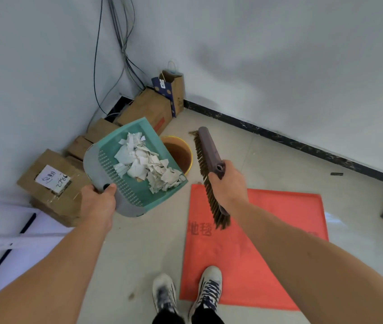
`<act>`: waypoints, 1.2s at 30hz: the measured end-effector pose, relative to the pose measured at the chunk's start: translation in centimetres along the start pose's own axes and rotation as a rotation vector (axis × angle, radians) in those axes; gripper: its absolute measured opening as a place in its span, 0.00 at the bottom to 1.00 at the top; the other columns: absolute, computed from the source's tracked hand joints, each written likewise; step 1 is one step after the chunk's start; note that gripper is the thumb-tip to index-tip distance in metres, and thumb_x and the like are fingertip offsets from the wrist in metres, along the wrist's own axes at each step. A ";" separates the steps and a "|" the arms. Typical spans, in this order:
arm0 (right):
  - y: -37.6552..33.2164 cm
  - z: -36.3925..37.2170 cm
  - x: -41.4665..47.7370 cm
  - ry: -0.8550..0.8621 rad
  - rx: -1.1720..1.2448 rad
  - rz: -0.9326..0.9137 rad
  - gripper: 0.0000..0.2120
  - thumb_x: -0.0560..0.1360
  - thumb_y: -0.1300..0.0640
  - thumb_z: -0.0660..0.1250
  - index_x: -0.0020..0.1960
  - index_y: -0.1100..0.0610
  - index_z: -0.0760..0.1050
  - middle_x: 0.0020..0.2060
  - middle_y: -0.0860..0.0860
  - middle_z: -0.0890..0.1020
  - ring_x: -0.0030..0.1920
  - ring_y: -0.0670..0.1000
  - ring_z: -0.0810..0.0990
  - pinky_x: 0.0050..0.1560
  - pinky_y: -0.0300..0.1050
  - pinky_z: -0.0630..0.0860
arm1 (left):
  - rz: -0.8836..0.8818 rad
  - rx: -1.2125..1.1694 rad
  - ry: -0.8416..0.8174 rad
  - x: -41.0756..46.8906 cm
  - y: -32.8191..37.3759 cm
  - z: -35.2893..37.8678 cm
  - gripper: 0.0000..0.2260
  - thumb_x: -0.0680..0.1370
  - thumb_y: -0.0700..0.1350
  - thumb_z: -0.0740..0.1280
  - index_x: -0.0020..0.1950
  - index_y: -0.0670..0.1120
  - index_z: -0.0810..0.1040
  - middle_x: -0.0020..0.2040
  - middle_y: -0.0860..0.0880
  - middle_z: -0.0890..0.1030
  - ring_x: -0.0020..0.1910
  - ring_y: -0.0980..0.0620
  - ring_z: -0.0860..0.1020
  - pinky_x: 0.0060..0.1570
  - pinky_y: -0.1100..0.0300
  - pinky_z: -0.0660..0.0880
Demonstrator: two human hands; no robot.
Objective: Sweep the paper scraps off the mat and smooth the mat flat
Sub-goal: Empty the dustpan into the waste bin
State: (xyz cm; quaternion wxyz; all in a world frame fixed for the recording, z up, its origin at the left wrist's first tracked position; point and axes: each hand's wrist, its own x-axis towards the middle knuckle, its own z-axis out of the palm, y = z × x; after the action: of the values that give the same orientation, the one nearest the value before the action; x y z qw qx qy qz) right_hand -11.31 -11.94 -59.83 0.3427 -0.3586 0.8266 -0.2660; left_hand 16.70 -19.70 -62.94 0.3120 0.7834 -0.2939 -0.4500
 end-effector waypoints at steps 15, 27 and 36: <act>2.8 9.6 9.5 -0.031 0.036 0.126 0.15 0.77 0.53 0.66 0.62 0.53 0.72 0.53 0.53 0.79 0.53 0.55 0.77 0.51 0.45 0.72 | 0.049 0.260 0.067 8.3 -1.7 9.1 0.15 0.77 0.47 0.70 0.58 0.41 0.72 0.49 0.45 0.76 0.45 0.45 0.74 0.42 0.55 0.68; 1.2 13.5 13.2 -0.041 0.080 0.226 0.15 0.77 0.52 0.65 0.62 0.54 0.72 0.53 0.54 0.80 0.52 0.57 0.79 0.56 0.57 0.78 | 0.139 0.632 -0.048 13.7 -0.4 12.6 0.16 0.75 0.48 0.71 0.56 0.39 0.76 0.54 0.40 0.78 0.47 0.41 0.77 0.42 0.52 0.71; 0.8 13.9 13.4 -0.037 0.075 0.269 0.15 0.76 0.52 0.65 0.61 0.53 0.72 0.53 0.53 0.81 0.52 0.56 0.79 0.55 0.56 0.78 | 0.118 0.651 -0.033 14.5 0.4 13.6 0.15 0.76 0.47 0.70 0.58 0.39 0.76 0.59 0.40 0.77 0.51 0.40 0.77 0.44 0.54 0.69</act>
State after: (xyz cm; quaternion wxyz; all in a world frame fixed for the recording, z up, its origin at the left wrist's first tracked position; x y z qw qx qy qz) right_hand -7.91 -24.51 -74.09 0.4034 -0.2362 0.8503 -0.2416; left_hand 10.67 -33.75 -75.62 0.0660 0.8162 -0.4724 -0.3261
